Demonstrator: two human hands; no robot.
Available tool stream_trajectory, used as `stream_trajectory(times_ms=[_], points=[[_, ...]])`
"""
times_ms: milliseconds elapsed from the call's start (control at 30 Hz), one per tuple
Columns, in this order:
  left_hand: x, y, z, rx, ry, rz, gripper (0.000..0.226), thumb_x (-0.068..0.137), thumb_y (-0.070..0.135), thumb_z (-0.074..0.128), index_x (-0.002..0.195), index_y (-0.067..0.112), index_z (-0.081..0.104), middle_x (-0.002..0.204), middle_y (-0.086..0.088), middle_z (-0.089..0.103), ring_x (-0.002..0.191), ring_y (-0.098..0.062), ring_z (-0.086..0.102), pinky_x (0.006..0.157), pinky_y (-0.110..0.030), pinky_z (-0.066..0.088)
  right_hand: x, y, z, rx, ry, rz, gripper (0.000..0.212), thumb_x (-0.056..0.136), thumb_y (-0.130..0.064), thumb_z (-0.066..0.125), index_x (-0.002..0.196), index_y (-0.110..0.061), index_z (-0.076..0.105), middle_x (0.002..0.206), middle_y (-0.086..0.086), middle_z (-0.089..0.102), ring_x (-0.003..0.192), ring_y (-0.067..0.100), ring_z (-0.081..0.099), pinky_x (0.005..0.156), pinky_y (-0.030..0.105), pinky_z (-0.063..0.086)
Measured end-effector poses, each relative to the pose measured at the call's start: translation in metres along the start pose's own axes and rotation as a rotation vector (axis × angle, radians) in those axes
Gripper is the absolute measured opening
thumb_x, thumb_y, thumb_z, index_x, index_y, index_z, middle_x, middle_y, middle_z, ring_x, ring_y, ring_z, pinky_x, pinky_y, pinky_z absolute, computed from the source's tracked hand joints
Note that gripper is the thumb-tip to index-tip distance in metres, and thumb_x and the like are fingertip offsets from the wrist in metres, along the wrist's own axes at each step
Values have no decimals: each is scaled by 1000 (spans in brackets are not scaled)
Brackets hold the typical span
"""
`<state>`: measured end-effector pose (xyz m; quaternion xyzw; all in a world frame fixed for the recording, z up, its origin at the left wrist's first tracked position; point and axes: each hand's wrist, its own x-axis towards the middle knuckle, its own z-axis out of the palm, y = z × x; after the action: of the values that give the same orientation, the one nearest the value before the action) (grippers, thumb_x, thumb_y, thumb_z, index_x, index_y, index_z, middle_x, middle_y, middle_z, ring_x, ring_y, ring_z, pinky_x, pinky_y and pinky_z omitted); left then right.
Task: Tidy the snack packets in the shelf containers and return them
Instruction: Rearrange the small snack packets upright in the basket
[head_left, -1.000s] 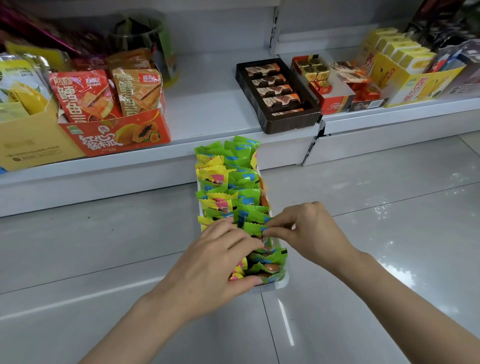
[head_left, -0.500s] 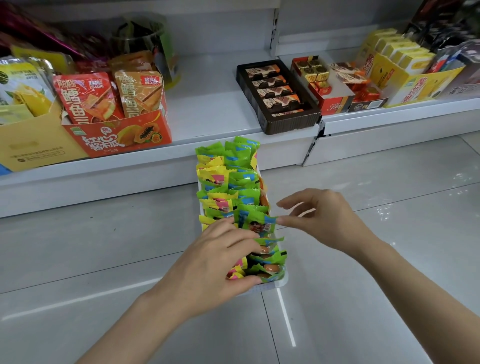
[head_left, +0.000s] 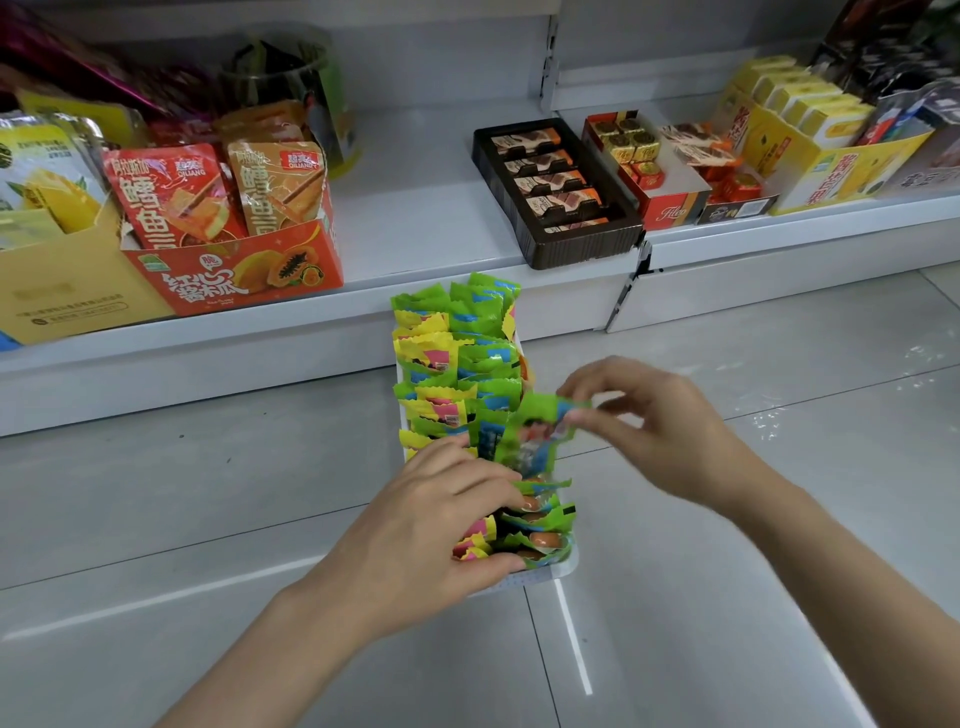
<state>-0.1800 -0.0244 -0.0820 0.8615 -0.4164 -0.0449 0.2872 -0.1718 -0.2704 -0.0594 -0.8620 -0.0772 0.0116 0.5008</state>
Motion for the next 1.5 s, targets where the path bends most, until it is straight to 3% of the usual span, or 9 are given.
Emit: stream_trajectory(times_ms=[133, 300, 433, 533, 667, 900, 1033, 1133, 1500], points=[[1, 2, -2, 31, -22, -2, 40, 80, 47, 76, 111, 23, 68, 114, 12, 66, 110, -13, 59, 120, -28, 20, 6, -30, -38, 414, 86, 57, 15, 88, -24, 54, 91, -10, 49, 79, 1, 76, 80, 14, 74, 74, 26, 59], [11, 9, -8, -164, -64, -233, 62, 75, 75, 57, 123, 38, 46, 115, 27, 59, 126, 11, 34, 106, -8, 27, 12, -49, -78, 386, 445, 104, 10, 100, -21, 53, 91, -21, 48, 77, 1, 77, 73, 18, 76, 59, 27, 60], [37, 8, -16, -235, -120, -312, 52, 88, 78, 27, 124, 42, 37, 99, 18, 67, 91, 4, 56, 75, -21, 43, 14, -44, -79, 438, 471, 229, 11, 101, -22, 53, 96, -15, 61, 78, 1, 77, 73, 17, 75, 61, 25, 59], [49, 5, -21, -318, -65, -382, 53, 90, 66, 14, 122, 39, 47, 99, 15, 72, 79, -3, 61, 73, -17, 42, 13, -41, -73, 485, 460, 306, 16, 100, -24, 55, 96, -14, 67, 81, 0, 77, 72, 16, 74, 61, 23, 58], [53, -1, -19, -339, -47, -378, 42, 100, 54, 21, 117, 37, 56, 98, 21, 71, 86, -1, 64, 77, -23, 48, 13, -38, -71, 520, 491, 335, 14, 99, -25, 57, 95, -15, 66, 79, -1, 77, 68, 16, 73, 58, 22, 57], [58, -1, -24, -834, 355, -532, 28, 105, 23, 42, 106, 19, 69, 105, 3, 74, 104, -12, 69, 99, -36, 52, 19, -41, -74, 628, 585, 341, 12, 100, -23, 57, 96, -14, 64, 74, -4, 75, 60, 10, 71, 53, 18, 54], [61, 13, -27, -1294, 223, -540, 41, 89, 42, 62, 115, 12, 70, 118, -8, 72, 113, -23, 67, 96, -30, 54, 29, -45, -63, 677, 546, 339, 12, 100, -20, 57, 91, -13, 62, 74, 0, 76, 60, 12, 72, 52, 19, 54], [58, 28, -20, -1456, 109, -493, 36, 86, 23, 71, 121, 13, 68, 123, -11, 70, 114, -28, 67, 89, -29, 56, 36, -47, -52, 657, 531, 327, 15, 99, -19, 59, 84, -15, 59, 72, 2, 76, 58, 14, 72, 50, 21, 54], [50, 30, -7, -1667, 351, -644, 34, 93, 18, 55, 124, 6, 62, 122, -11, 70, 110, -29, 69, 84, -28, 58, 35, -34, -42, 586, 518, 337, 9, 94, -17, 66, 91, -11, 72, 78, 5, 77, 68, 17, 75, 58, 22, 58]])
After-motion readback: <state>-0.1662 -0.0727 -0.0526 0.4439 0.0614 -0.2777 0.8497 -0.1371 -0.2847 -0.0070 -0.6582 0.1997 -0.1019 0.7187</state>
